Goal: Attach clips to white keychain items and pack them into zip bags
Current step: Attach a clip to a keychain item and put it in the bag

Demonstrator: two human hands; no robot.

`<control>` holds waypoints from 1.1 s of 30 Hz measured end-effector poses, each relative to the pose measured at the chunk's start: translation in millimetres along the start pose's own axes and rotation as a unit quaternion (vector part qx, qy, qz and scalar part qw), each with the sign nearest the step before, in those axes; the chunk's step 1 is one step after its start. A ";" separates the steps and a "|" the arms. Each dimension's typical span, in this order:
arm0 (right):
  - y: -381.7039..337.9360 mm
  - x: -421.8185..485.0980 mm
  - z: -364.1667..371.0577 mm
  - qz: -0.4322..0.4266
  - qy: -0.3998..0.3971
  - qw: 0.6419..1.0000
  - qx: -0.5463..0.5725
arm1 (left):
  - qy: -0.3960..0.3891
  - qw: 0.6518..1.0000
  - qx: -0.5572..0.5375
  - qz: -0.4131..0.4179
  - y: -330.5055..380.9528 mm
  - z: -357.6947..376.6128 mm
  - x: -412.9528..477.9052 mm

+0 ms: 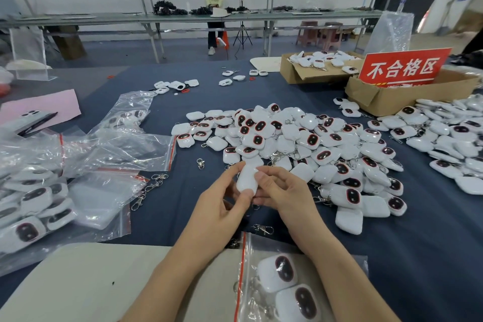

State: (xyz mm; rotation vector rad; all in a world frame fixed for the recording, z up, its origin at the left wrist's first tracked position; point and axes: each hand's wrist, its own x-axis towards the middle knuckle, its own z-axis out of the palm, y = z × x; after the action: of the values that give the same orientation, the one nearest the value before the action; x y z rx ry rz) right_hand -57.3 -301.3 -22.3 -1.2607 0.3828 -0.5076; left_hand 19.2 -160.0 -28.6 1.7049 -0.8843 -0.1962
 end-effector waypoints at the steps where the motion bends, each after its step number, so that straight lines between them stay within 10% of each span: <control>1: -0.1 0.2 -0.2 0.001 -0.002 1.000 0.006 | 0.006 1.000 0.014 0.007 0.1 0.5 -0.1; 10: -2.7 -2.5 0.9 0.011 -0.071 0.997 0.003 | 0.015 0.986 0.143 0.083 0.9 1.0 -0.7; 33: 2.6 1.8 -2.6 -0.026 -0.054 0.996 -0.067 | 0.087 0.996 -0.013 -0.003 12.1 -2.6 -1.9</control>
State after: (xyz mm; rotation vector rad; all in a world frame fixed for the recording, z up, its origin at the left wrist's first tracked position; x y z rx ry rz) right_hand -56.8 -303.8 -25.5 -1.4249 0.2981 -0.4612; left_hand 13.8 -157.6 -17.6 1.6728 -0.7437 -0.0613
